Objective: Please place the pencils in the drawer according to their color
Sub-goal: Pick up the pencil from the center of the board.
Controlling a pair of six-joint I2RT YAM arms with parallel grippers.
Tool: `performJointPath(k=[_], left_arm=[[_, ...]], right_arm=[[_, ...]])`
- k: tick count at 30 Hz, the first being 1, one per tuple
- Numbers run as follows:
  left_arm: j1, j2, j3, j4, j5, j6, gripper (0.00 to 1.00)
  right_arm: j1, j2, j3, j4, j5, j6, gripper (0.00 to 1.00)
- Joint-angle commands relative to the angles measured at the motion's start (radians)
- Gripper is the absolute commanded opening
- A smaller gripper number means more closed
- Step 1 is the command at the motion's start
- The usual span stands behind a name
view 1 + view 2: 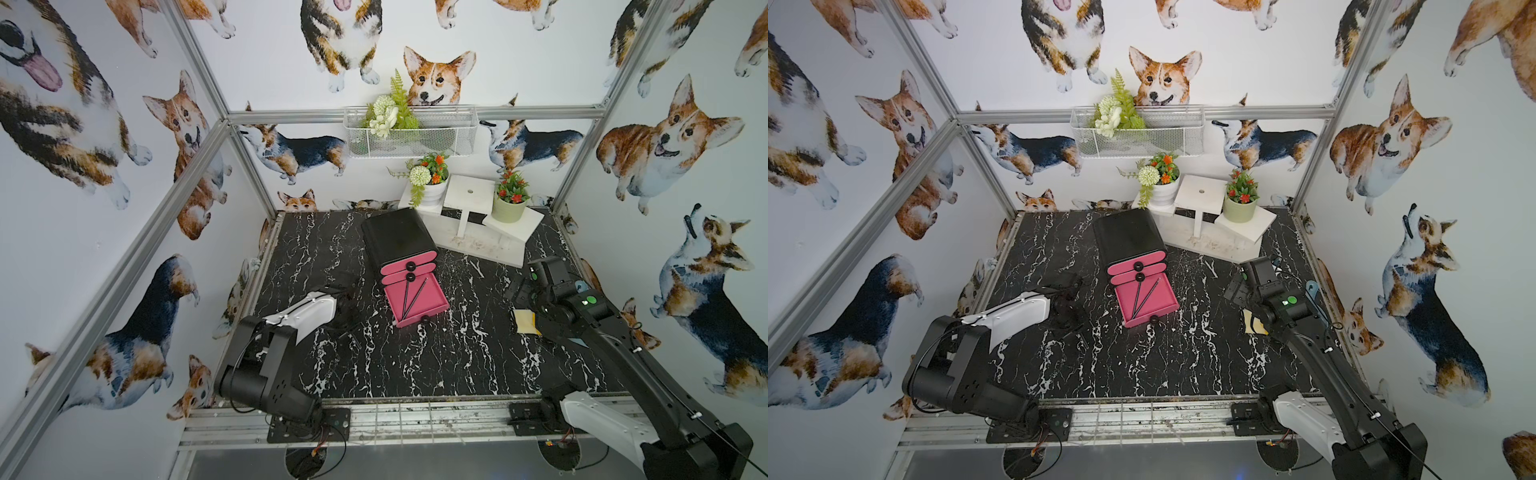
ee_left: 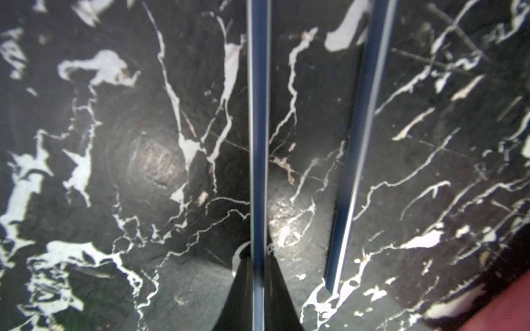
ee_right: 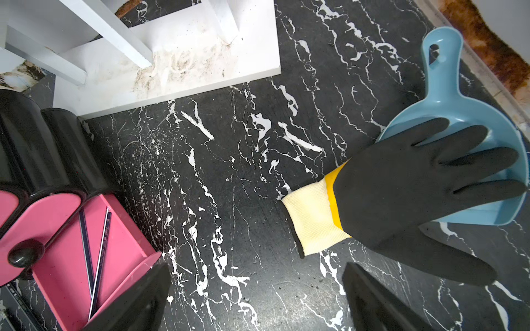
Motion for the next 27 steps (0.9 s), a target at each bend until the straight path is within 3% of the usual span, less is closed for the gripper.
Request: performJointPath(k=[1,16,27], left_arm=[[0.009,0.041,-0.064,-0.016,-0.043,0.001,0.0],[0.009,-0.15,-0.014,-0.094,-0.164,0.008,0.0],[-0.008,-0.339,0.048,-0.131,-0.241,0.158,0.0]], right_arm=[[0.001,-0.005,0.007,-0.002,0.006,0.001,1.0],[0.003,-0.025,0.009,-0.004,0.02,-0.002,0.99],[0.002,-0.036,0.007,0.0,0.025,-0.001,1.0]])
